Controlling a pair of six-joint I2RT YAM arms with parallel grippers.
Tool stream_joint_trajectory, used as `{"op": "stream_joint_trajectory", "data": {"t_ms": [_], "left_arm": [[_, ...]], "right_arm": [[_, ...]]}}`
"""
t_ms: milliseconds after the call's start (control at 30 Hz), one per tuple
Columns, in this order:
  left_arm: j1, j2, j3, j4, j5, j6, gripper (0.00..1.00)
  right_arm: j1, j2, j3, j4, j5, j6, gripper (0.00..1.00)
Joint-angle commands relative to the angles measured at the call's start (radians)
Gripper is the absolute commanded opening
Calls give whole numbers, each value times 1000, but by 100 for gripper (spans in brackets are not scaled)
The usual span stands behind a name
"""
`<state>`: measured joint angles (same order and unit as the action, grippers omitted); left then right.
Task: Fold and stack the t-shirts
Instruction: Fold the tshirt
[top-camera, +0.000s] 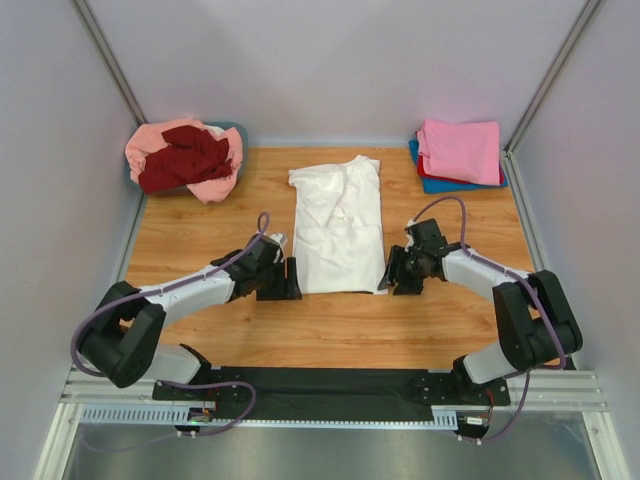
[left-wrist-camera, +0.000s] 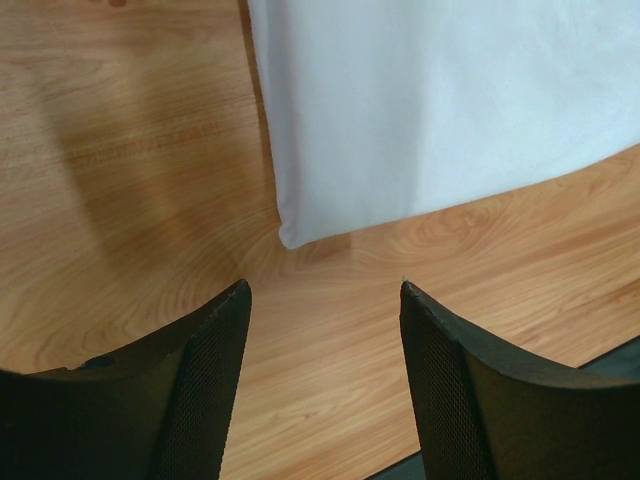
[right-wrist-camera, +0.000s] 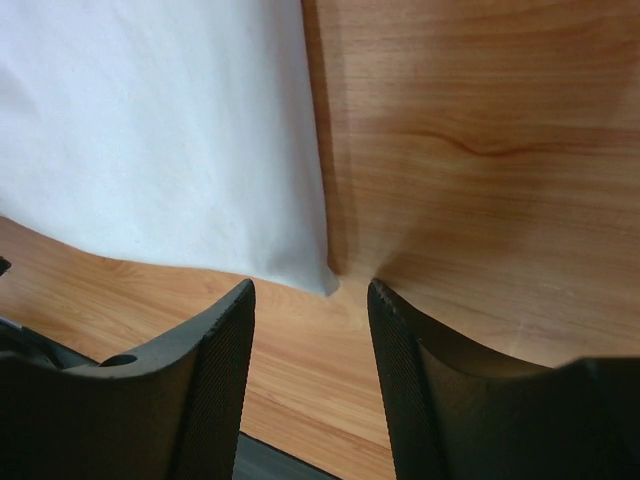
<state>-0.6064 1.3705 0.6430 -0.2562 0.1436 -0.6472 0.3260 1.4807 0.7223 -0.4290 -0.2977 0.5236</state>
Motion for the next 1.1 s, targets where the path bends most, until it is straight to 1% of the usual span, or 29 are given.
{"op": "stream_joint_trajectory", "data": {"t_ms": [0,100,233,400,433,500,533,567,600,633,667,700,733,767,933,1000,1033,1067], "left_arm": [[2,16,14,63,-21,3,69],[5,39,9,87,-22,0,68],[8,58,10,100,-29,-3,68],[11,82,12,117,-19,-5,63],[11,85,12,120,-16,-5,59],[11,91,6,130,-7,-5,55],[11,91,4,133,-4,-8,52],[11,94,0,138,-4,-8,46],[11,96,-2,146,1,-8,43],[11,95,-3,150,5,-5,37],[13,99,-3,152,8,-2,24],[11,101,0,152,16,3,19],[11,104,10,149,31,12,6],[11,101,15,144,33,12,0],[-1,38,44,39,-4,24,0],[-15,-22,43,-15,-19,27,0],[-21,-45,43,-34,-32,26,0],[-39,-95,40,-52,-41,23,0]], "right_arm": [[-1,56,5,81,6,4,51],[-1,84,8,95,-4,4,47],[-1,111,14,98,-20,-2,38],[-1,125,16,93,-27,-8,33],[-1,122,16,90,-29,-10,33],[1,118,16,85,-29,-8,30],[-1,116,12,85,-34,-10,27],[-1,113,12,85,-34,-8,25],[1,113,9,84,-35,-8,22],[-1,110,6,90,-41,-5,17],[-1,112,2,93,-43,-5,14],[-1,112,0,95,-44,-4,10],[-1,110,-1,98,-49,-4,1],[-1,109,-1,98,-52,-4,0],[-1,44,-14,75,-54,-1,0],[-1,7,-27,62,-52,3,0],[-1,-37,-32,46,-54,10,0],[-1,-58,-38,38,-57,15,0]]}}
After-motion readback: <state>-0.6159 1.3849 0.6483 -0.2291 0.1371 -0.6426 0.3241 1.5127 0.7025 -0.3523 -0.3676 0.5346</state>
